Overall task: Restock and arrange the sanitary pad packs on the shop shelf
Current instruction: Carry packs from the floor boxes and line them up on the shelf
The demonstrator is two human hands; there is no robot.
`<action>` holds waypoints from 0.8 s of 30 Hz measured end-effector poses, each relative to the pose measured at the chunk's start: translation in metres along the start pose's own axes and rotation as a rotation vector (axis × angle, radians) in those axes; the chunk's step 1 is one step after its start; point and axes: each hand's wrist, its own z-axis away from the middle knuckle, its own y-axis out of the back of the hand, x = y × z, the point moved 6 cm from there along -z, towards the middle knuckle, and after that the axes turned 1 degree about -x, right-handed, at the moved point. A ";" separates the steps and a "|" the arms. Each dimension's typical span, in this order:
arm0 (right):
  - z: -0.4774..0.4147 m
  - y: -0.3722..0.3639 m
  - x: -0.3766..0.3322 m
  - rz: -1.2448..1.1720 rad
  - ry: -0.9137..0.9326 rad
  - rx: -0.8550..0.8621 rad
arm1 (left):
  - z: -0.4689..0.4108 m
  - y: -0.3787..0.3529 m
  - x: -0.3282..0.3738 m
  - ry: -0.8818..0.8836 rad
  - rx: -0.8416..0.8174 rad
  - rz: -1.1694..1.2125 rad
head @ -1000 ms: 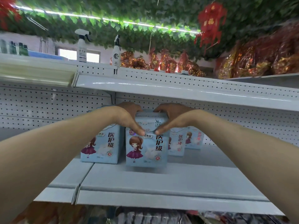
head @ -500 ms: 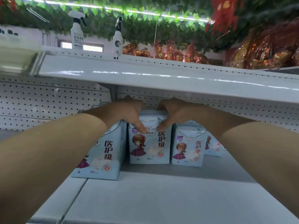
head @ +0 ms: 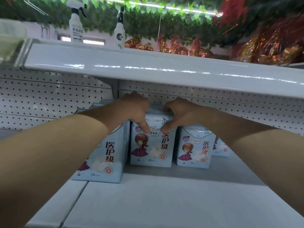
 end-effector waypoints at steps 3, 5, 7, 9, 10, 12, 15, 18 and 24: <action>0.000 -0.003 0.000 0.015 -0.017 -0.001 | 0.002 -0.002 -0.002 0.005 0.023 -0.005; 0.000 -0.004 -0.001 0.032 -0.031 -0.008 | 0.004 -0.004 -0.004 0.012 0.037 0.009; 0.000 -0.005 -0.003 0.050 -0.048 -0.019 | 0.008 -0.005 -0.004 0.019 0.044 0.023; 0.001 -0.005 -0.005 0.053 -0.056 -0.029 | 0.010 -0.006 -0.003 0.028 0.046 0.013; 0.002 -0.004 -0.007 0.056 -0.062 -0.031 | 0.011 -0.007 -0.003 0.034 0.047 0.002; 0.004 -0.004 -0.010 0.080 -0.082 -0.040 | 0.012 -0.006 -0.003 0.042 0.052 -0.006; 0.009 -0.005 -0.015 0.113 -0.106 -0.042 | 0.017 -0.001 -0.003 0.029 0.060 0.032; 0.020 0.001 -0.020 0.117 -0.115 0.006 | 0.025 0.009 -0.004 0.009 0.094 0.101; 0.070 0.033 -0.028 0.098 -0.175 0.152 | 0.063 0.030 0.010 -0.005 0.291 0.261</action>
